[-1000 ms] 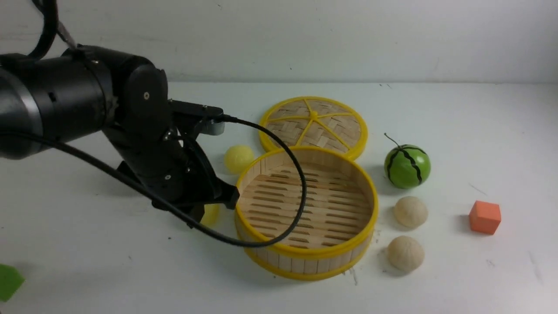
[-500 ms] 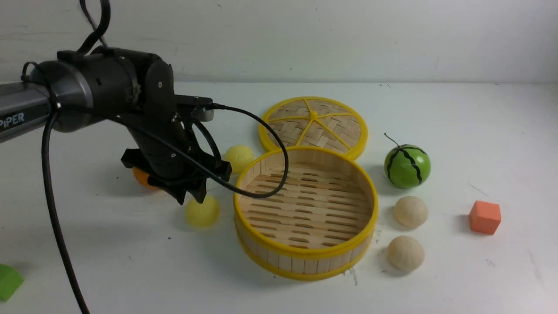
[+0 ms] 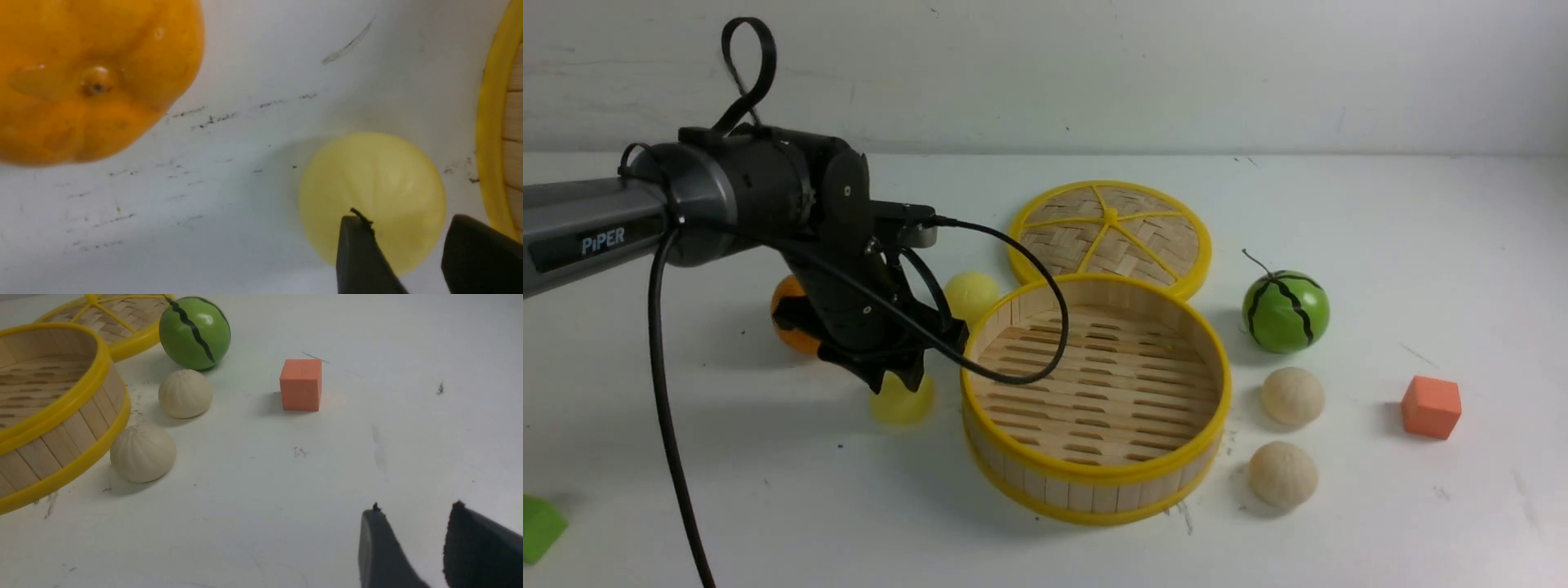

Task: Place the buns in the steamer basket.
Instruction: Use the left arm to grab a steamed stuffed bun

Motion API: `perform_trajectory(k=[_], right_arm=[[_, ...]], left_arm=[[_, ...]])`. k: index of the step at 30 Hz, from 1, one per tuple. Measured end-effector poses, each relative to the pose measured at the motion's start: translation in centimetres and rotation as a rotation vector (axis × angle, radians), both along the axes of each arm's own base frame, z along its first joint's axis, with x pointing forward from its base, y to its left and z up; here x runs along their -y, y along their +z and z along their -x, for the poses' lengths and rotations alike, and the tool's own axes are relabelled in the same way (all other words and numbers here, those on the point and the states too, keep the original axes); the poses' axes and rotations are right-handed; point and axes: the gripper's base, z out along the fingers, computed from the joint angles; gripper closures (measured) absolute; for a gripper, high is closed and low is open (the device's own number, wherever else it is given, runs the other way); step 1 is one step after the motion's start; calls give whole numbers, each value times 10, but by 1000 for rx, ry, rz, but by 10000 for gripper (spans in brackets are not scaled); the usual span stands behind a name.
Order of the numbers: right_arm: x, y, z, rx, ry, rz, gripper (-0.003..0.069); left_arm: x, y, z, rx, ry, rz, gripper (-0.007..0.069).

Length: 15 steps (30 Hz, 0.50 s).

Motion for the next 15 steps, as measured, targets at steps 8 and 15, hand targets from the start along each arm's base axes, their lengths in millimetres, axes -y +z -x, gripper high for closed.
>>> perform_trajectory(k=[8, 15], right_arm=[[0, 0, 0, 0, 0, 0, 418], [0, 0, 0, 0, 0, 0, 418]], left_arm=[[1, -9, -5, 20, -2, 0, 442], [1, -8, -7, 42, -10, -11, 630]])
